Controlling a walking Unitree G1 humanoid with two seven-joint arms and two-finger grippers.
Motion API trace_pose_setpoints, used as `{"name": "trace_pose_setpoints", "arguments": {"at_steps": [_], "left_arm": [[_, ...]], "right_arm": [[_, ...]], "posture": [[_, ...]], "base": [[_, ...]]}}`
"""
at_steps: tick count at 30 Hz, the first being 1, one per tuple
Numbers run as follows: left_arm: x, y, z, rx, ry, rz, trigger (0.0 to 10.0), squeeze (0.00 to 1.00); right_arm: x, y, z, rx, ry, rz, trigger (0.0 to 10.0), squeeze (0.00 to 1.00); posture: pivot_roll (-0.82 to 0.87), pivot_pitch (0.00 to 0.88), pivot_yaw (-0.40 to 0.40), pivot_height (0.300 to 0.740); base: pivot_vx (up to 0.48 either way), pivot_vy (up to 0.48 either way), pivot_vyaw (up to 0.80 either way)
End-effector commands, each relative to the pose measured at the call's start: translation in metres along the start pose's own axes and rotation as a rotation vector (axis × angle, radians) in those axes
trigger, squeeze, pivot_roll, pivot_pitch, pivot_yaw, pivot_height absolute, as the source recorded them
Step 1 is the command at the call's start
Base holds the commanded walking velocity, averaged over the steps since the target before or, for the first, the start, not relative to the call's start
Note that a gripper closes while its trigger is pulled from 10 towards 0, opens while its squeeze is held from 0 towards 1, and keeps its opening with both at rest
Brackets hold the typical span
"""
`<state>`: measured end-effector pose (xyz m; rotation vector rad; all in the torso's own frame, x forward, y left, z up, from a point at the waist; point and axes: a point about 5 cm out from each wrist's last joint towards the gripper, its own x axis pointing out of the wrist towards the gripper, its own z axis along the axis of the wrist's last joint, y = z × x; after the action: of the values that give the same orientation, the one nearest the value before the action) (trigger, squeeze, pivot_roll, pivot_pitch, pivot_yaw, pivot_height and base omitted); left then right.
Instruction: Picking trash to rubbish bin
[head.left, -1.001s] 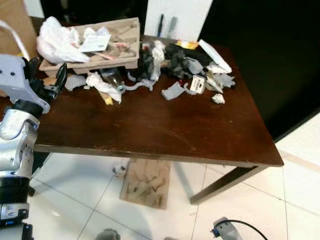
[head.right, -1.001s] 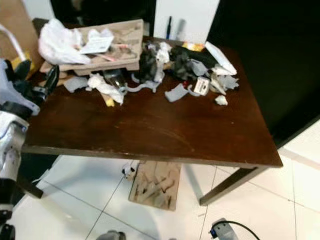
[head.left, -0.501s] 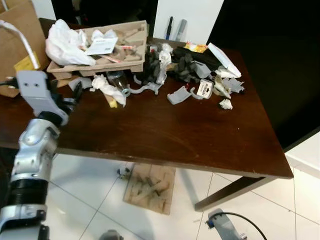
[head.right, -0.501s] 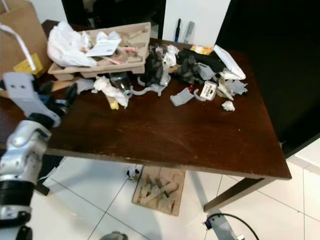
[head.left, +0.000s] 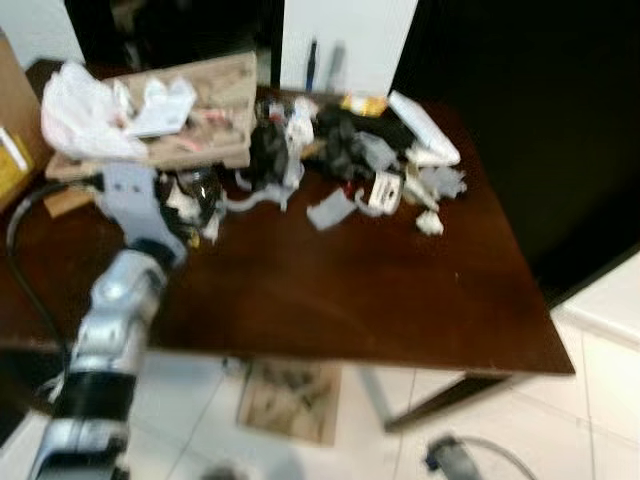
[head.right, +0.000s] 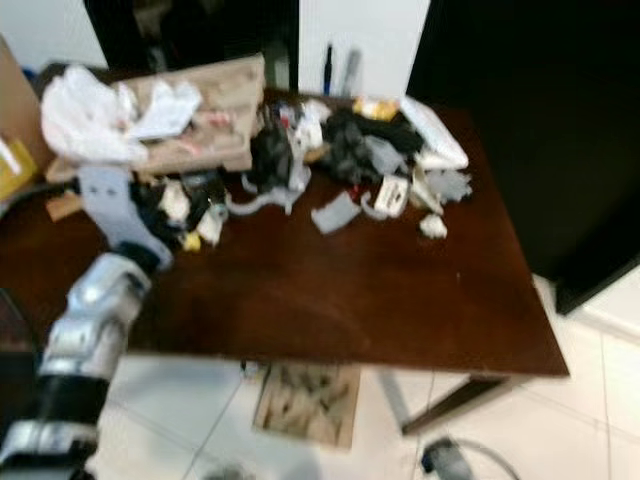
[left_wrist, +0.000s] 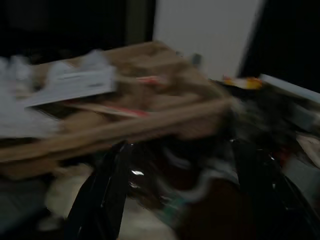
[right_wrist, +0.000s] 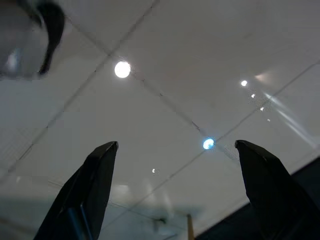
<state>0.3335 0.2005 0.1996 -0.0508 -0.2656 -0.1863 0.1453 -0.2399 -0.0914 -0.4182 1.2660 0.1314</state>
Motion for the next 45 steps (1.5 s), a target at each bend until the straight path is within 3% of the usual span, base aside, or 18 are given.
{"name": "trace_pose_setpoints", "arguments": {"at_steps": [1,12,17,19,21,24,28,31,33,36,38,45], "left_arm": [[-0.001,-0.002,-0.003,0.009,0.018,-0.008,10.0,0.0],[-0.003,-0.013,-0.003,-0.025,0.009,-0.026,10.0,0.0],[-0.006,-0.031,-0.017,-0.087,0.088,-0.099,10.0,0.0],[-0.009,-0.05,-0.028,-0.158,0.159,-0.213,10.0,0.0],[-0.012,-0.059,-0.032,-0.177,0.191,-0.265,10.0,0.0],[-0.016,-0.07,-0.041,-0.211,0.25,-0.307,10.0,0.0],[-0.018,-0.072,-0.049,-0.21,0.295,-0.293,10.0,0.0],[-0.018,-0.066,-0.05,-0.199,0.321,-0.174,10.0,0.0],[-0.017,-0.059,-0.046,-0.13,0.325,-0.087,10.0,0.0],[-0.017,-0.055,-0.043,-0.091,0.325,-0.049,10.0,0.0],[-0.022,-0.042,-0.04,0.044,0.369,0.084,10.0,0.0],[-0.034,-0.031,-0.041,0.071,0.426,0.191,10.0,0.0]], "right_arm": [[0.0,0.0,-0.002,-0.002,0.003,0.0,10.0,0.0],[0.0,0.0,0.001,-0.014,-0.005,0.001,10.0,0.0],[0.0,0.001,0.001,-0.015,-0.003,0.002,10.0,0.0],[0.0,0.001,0.001,-0.013,-0.003,0.003,10.0,0.0],[0.0,0.001,0.001,-0.012,-0.004,0.003,10.0,0.0],[0.0,0.001,0.002,-0.01,-0.005,0.005,10.0,0.0],[0.0,0.001,0.002,-0.008,-0.004,0.007,10.0,0.0],[0.0,0.0,0.0,-0.007,0.0,0.007,10.0,0.0],[0.0,0.0,0.0,-0.006,0.001,0.006,10.0,0.0],[0.0,-0.001,0.0,-0.006,0.002,0.005,10.0,0.0],[0.0,-0.001,0.0,-0.008,0.004,0.006,10.0,0.0],[0.0,-0.003,0.0,-0.015,0.003,0.005,10.0,0.0]], "posture": [[0.21,0.138,-0.094,0.74],[0.21,0.139,-0.096,0.74],[0.21,0.136,-0.095,0.74],[0.21,0.135,-0.094,0.74],[0.21,0.135,-0.094,0.74],[0.2,0.132,-0.093,0.74],[0.2,0.132,-0.093,0.74],[0.2,0.132,-0.093,0.74],[0.2,0.134,-0.091,0.74],[0.2,0.135,-0.091,0.74],[0.2,0.136,-0.093,0.74],[0.21,0.133,-0.096,0.74]], "base": [[0.349,0.0,0.0],[0.13,0.0,0.0],[0.0,-0.322,0.0],[0.0,-0.223,0.0],[0.0,0.0,0.0],[0.0,0.0,0.0],[0.0,0.0,0.0],[0.0,0.0,0.0],[0.0,0.0,0.0],[0.0,0.0,0.0],[0.0,0.0,0.0],[0.0,0.0,0.0]]}}
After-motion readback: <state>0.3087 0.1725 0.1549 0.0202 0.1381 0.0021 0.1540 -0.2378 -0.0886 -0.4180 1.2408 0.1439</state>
